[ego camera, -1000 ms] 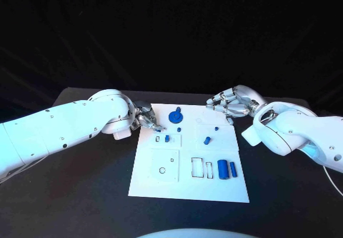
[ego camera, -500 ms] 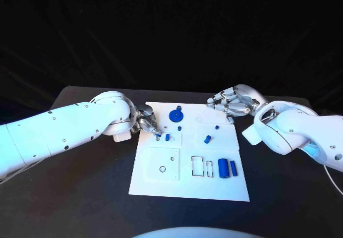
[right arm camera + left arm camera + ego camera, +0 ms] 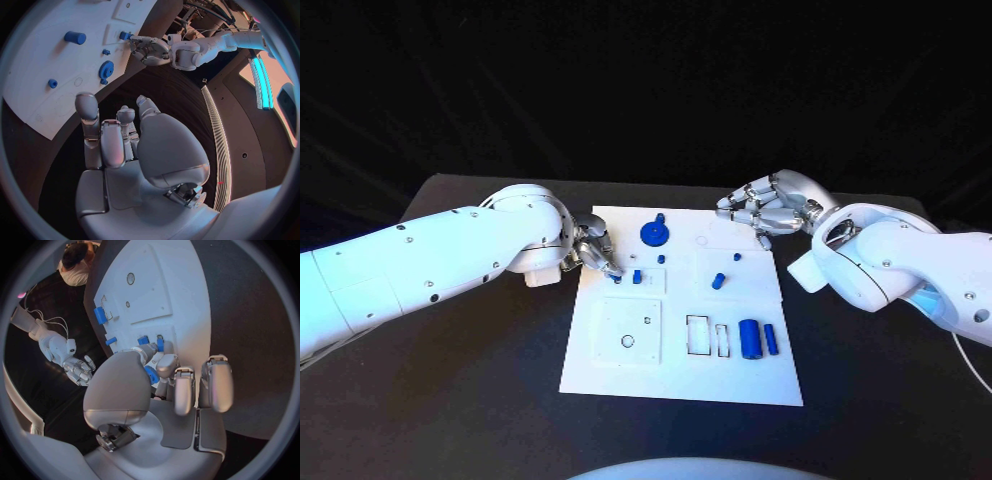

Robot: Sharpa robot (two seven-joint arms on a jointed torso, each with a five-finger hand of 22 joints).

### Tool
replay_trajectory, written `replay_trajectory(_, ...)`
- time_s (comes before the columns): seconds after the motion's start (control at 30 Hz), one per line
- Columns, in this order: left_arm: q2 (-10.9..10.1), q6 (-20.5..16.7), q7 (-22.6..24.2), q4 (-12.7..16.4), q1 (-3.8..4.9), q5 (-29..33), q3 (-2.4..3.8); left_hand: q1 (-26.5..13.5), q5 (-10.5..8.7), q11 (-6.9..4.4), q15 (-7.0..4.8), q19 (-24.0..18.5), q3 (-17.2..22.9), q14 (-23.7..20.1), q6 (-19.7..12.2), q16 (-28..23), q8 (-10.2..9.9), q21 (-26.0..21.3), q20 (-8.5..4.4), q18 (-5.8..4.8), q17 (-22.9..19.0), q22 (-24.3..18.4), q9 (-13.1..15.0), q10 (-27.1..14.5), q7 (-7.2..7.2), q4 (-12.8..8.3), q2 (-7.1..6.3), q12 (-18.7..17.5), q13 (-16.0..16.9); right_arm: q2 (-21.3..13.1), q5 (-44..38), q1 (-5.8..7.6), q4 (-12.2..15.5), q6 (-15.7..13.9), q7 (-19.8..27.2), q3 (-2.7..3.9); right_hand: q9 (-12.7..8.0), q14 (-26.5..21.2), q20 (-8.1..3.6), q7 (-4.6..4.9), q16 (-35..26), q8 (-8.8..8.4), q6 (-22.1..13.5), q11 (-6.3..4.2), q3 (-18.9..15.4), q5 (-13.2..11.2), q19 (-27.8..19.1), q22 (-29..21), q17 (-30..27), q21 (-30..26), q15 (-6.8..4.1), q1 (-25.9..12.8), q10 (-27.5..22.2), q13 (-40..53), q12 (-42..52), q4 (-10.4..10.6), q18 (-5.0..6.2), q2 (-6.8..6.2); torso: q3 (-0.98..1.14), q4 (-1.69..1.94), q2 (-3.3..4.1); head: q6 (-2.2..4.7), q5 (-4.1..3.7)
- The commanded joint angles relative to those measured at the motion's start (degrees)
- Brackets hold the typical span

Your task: Assemble the parts on the task board

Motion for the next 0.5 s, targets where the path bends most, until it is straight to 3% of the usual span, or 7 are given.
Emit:
replay_trajectory(0.03, -0.01, 2.11, -1.2, -0.04, -0.11, -0.69, -0.09, 0.38, 0.18, -0.02, -0.15, 1.15, 7.08, 6.04, 0.0, 0.14, 0.32, 0.13, 0.02, 0.18, 15.1, 6.94, 0.1, 0.07, -0.22, -6.87, 0.24, 0.03, -0.05, 0.01, -0.09, -0.05, 0.0, 0.88, 0.21, -0.01, -0.09, 1.74, 0.12, 0.07, -0.31, 0.1, -0.27, 0.13, 0.01, 0.31, -0.19, -0.08, -0.02, -0.26, -0.05, 0.47, -0.11, -0.05, 0.33, 0.25, 0.39, 0.31, -0.02, 0.03, 0.02, -0.11, 0.21)
replay_trajectory(0.5, 0.1, 2.37, -0.72, 0.01, -0.11, -0.71, -0.16, 0.09, 0.16, -0.04, -0.17, 1.22, 7.23, 6.04, 0.13, 0.14, 0.37, 0.23, -0.01, 0.15, 15.1, 7.06, 0.1, 0.31, -0.25, -6.81, 0.16, 0.23, 0.17, 0.05, -0.08, -0.05, -0.02, 0.97, 0.19, -0.02, -0.09, 1.74, 0.12, 0.07, -0.31, 0.1, -0.27, 0.13, 0.01, 0.31, -0.19, -0.08, -0.02, -0.26, -0.05, 0.47, -0.11, -0.05, 0.33, 0.25, 0.39, 0.31, 0.0, -0.02, 0.01, -0.3, 0.18)
